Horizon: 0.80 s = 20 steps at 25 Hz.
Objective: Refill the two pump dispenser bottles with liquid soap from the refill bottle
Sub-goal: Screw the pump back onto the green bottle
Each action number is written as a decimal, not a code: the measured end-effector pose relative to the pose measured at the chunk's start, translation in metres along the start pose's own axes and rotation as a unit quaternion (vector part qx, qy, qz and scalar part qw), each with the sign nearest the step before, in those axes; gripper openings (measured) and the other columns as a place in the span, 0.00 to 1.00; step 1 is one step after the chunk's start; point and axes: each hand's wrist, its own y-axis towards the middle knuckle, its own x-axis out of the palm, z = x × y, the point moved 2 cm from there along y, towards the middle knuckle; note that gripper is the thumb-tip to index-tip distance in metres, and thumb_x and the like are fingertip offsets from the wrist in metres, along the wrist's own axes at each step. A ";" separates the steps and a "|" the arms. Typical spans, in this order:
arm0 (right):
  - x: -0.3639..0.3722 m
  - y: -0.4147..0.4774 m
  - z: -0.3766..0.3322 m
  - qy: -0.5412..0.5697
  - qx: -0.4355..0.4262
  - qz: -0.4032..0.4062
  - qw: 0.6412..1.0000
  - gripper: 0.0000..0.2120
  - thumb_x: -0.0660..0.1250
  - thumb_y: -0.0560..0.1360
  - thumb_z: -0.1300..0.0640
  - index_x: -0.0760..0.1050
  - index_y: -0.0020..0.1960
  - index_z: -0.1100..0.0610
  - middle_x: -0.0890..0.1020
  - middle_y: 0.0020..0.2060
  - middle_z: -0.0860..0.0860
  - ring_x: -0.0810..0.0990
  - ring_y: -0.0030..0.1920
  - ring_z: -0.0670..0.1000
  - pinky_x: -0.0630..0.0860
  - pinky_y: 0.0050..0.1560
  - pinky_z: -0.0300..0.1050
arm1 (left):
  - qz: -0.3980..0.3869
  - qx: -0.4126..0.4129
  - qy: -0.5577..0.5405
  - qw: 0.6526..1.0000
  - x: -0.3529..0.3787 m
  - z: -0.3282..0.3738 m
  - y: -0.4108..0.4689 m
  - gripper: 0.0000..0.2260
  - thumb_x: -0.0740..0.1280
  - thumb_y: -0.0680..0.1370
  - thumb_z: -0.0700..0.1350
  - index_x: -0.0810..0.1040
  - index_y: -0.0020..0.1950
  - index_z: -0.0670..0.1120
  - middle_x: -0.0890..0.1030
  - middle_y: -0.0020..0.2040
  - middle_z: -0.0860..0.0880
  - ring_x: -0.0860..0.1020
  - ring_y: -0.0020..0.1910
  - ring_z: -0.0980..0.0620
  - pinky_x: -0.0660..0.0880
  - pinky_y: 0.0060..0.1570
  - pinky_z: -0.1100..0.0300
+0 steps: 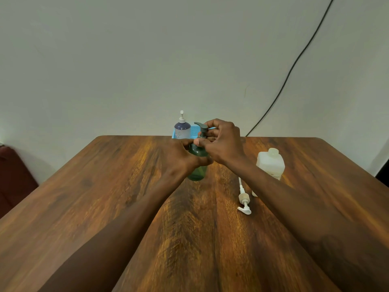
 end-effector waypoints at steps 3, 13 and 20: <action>-0.003 0.003 -0.001 -0.010 -0.032 -0.031 0.999 0.34 0.81 0.68 0.56 0.72 0.71 0.51 0.85 0.51 0.50 0.86 0.45 0.45 0.80 0.43 0.31 | 0.000 -0.002 0.001 1.000 -0.001 -0.002 0.003 0.28 0.83 0.61 0.58 0.86 0.57 0.49 0.88 0.48 0.53 0.85 0.44 0.58 0.84 0.43 0.59; -0.027 0.039 0.010 0.046 -0.027 -0.281 0.958 0.16 0.58 0.86 0.51 0.77 0.69 0.50 0.81 0.62 0.51 0.84 0.53 0.52 0.85 0.51 0.49 | -0.126 -0.023 -0.051 0.990 -0.003 -0.023 0.022 0.34 0.85 0.57 0.60 0.86 0.60 0.50 0.87 0.54 0.55 0.85 0.51 0.58 0.85 0.50 0.52; -0.018 0.047 0.012 -0.163 -0.118 0.000 0.980 0.22 0.76 0.69 0.37 0.74 0.30 0.51 0.82 0.29 0.49 0.78 0.28 0.47 0.75 0.32 0.40 | -0.094 -0.030 -0.017 0.995 0.006 -0.014 0.024 0.34 0.84 0.62 0.56 0.83 0.65 0.47 0.86 0.58 0.51 0.82 0.50 0.57 0.80 0.47 0.65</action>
